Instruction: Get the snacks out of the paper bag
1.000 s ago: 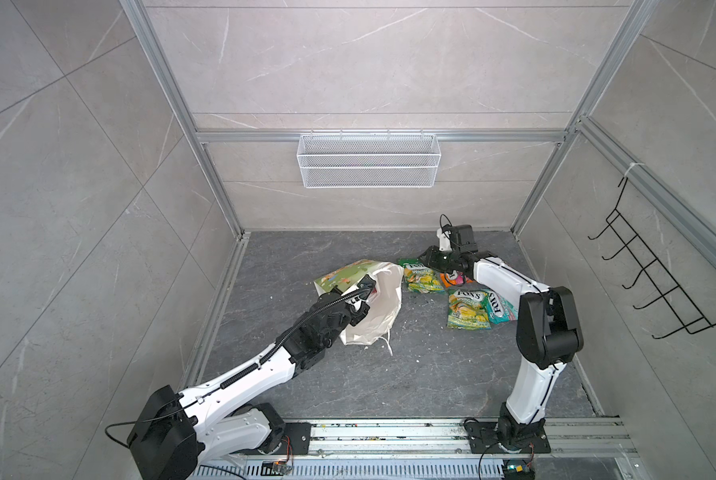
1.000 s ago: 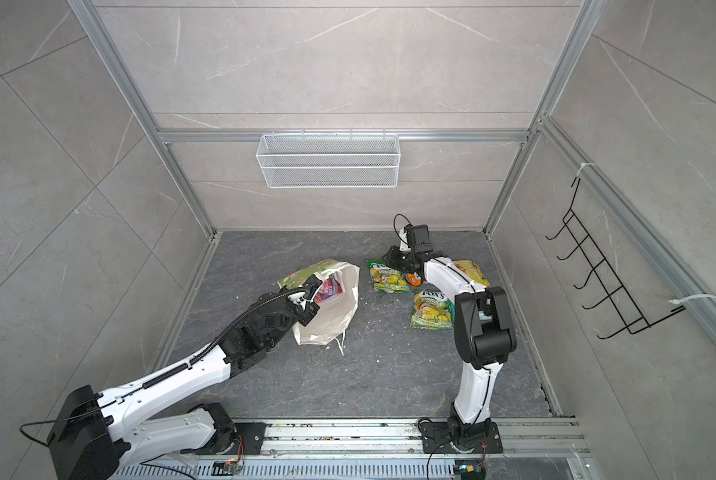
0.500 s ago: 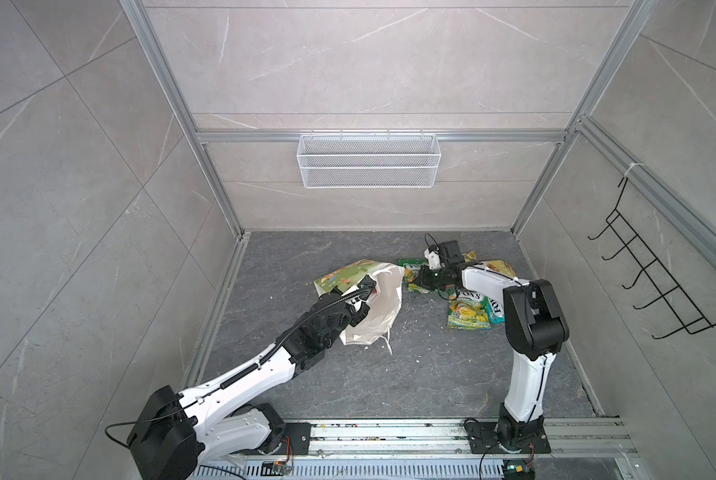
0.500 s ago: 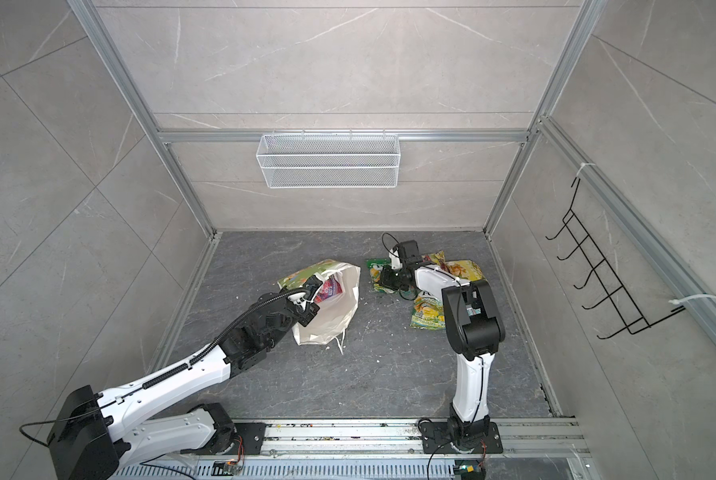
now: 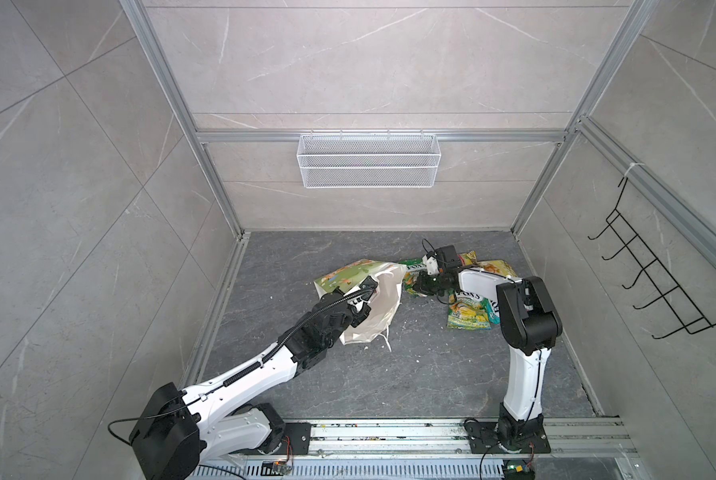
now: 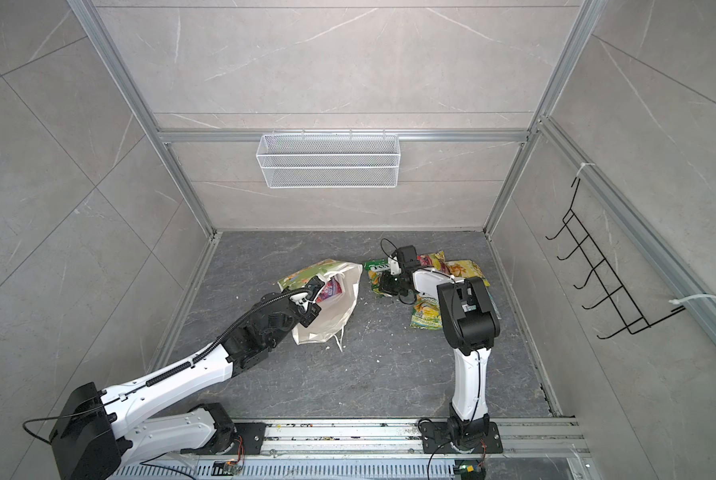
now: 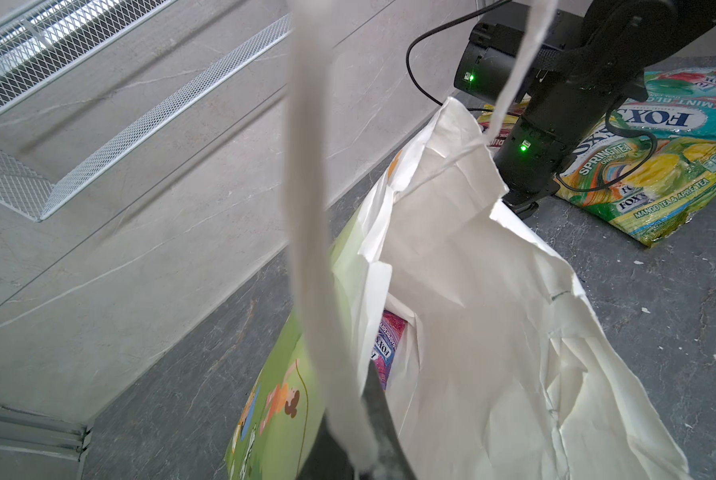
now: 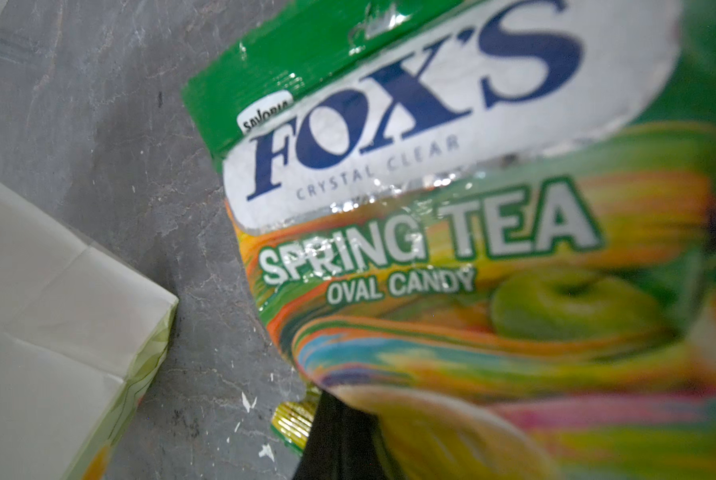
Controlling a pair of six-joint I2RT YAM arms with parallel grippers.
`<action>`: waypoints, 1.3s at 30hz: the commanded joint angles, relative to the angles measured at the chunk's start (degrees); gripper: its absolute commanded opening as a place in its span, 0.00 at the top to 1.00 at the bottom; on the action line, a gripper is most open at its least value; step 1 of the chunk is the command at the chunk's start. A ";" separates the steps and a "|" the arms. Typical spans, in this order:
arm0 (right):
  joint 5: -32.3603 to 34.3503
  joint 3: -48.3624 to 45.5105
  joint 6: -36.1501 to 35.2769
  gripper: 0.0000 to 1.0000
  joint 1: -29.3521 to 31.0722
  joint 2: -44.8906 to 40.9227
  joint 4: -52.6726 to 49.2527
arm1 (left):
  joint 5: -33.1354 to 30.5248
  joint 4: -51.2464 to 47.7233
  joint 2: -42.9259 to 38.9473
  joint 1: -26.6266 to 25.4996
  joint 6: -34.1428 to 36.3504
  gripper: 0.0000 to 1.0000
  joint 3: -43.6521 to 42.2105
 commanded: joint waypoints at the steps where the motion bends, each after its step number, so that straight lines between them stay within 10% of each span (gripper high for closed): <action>1: -1.05 1.11 0.57 0.99 0.34 -2.88 -3.82 | 0.00 1.13 -0.06 0.05 -0.06 1.00 2.21; 39: 6.15 -6.20 -4.58 1.00 0.42 -5.53 -13.38 | 0.04 1.13 1.52 0.11 0.45 1.00 2.85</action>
